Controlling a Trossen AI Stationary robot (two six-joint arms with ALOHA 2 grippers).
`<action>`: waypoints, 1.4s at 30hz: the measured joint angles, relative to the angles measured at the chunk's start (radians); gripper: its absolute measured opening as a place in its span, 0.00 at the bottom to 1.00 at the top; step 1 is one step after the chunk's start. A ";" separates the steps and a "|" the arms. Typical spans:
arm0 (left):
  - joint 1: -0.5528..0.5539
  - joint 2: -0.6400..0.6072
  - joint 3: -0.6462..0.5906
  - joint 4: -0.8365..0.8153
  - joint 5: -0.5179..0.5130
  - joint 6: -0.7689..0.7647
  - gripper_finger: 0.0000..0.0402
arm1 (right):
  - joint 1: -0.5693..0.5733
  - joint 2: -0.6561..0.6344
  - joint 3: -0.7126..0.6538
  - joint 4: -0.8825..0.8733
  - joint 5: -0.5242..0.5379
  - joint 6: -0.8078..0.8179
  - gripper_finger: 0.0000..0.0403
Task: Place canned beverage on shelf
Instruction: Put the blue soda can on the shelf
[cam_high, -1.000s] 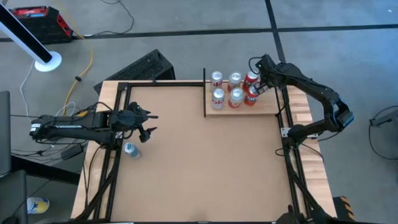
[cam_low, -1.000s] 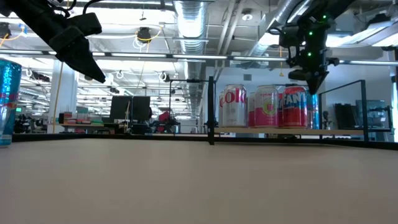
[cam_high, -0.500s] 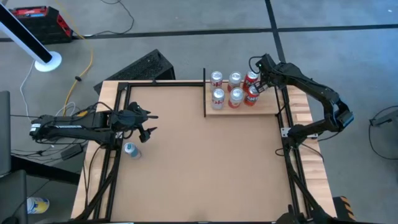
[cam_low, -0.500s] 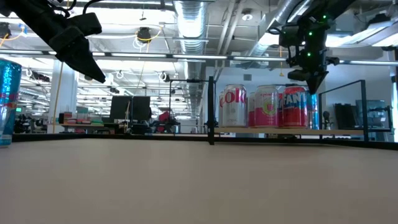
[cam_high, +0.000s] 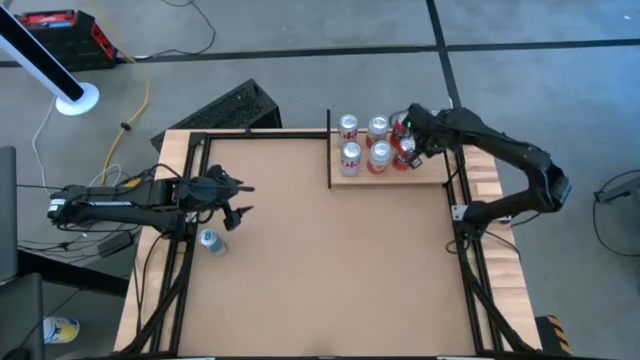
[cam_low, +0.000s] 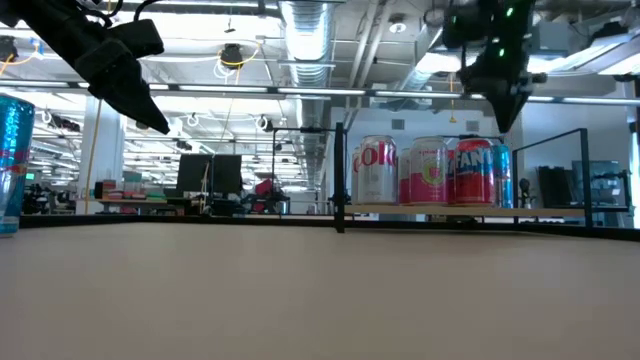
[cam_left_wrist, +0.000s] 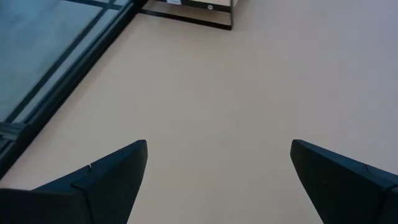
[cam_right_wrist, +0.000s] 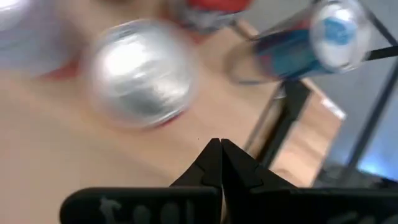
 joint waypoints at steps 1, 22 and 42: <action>0.000 0.000 0.000 0.000 0.007 0.000 0.95 | 0.052 -0.015 -0.001 -0.016 -0.012 0.032 0.06; -0.113 0.091 0.451 -0.406 0.316 -0.306 0.95 | 1.232 -0.171 -0.455 0.890 0.458 0.214 0.06; -0.343 0.573 0.724 -0.964 0.299 -1.011 0.95 | 1.244 -0.082 -0.482 0.933 0.553 0.112 0.06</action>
